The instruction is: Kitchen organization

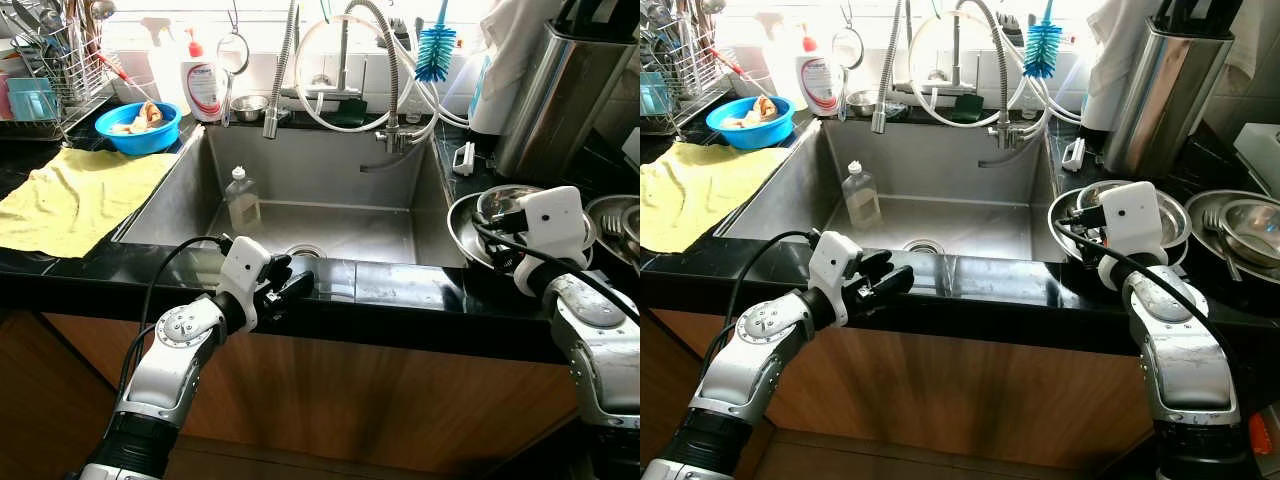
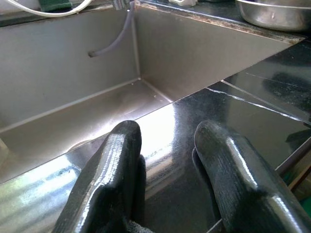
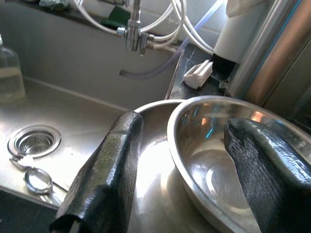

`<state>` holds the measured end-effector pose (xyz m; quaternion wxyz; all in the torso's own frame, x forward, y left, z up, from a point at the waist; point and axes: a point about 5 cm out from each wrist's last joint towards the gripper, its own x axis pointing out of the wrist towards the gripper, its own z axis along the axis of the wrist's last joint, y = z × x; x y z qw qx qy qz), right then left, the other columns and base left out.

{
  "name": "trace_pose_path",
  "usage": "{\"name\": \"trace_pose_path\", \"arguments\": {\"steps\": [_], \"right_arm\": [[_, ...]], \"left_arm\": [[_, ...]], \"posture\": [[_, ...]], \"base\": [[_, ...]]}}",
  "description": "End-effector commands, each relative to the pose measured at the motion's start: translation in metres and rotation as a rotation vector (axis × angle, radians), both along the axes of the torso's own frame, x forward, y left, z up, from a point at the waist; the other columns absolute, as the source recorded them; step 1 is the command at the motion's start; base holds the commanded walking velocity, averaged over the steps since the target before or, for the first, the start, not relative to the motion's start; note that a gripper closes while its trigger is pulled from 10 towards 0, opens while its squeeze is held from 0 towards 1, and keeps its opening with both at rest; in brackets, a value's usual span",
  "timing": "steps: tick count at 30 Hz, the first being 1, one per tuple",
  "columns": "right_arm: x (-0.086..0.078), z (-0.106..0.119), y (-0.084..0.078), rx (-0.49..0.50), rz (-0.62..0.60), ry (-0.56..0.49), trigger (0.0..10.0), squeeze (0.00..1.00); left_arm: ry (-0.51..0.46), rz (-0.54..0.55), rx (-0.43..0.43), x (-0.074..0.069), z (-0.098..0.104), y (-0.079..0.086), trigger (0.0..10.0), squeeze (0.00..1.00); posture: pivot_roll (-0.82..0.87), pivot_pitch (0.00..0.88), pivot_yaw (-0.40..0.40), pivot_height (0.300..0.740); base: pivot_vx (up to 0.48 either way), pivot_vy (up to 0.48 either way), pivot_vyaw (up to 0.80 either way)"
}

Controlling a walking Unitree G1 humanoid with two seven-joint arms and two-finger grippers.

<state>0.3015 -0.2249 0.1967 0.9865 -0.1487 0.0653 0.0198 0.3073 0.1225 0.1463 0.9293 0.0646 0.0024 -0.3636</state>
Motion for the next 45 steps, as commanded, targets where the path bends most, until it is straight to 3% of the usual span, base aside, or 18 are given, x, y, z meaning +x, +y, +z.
{"name": "trace_pose_path", "arguments": {"steps": [1,18,45], "right_arm": [[0.000,-0.001,-0.001,-0.014,0.000,0.024,10.0,0.00],[-0.003,-0.019,-0.006,-0.069,-0.046,0.124,10.0,0.00],[-0.003,-0.011,-0.023,-0.129,-0.150,0.110,10.0,0.00]], "left_arm": [[0.052,-0.030,0.021,-0.002,-0.009,-0.004,10.0,0.00],[0.048,-0.023,0.027,-0.001,-0.008,-0.002,10.0,0.00],[0.041,-0.021,0.029,0.001,-0.006,-0.001,10.0,0.00]], "posture": [[-0.13,0.000,0.019,0.740],[-0.13,0.000,0.020,0.740],[-0.13,0.000,0.028,0.740]], "base": [[0.000,0.000,0.00],[0.000,0.000,0.00],[0.000,0.000,0.00]]}}
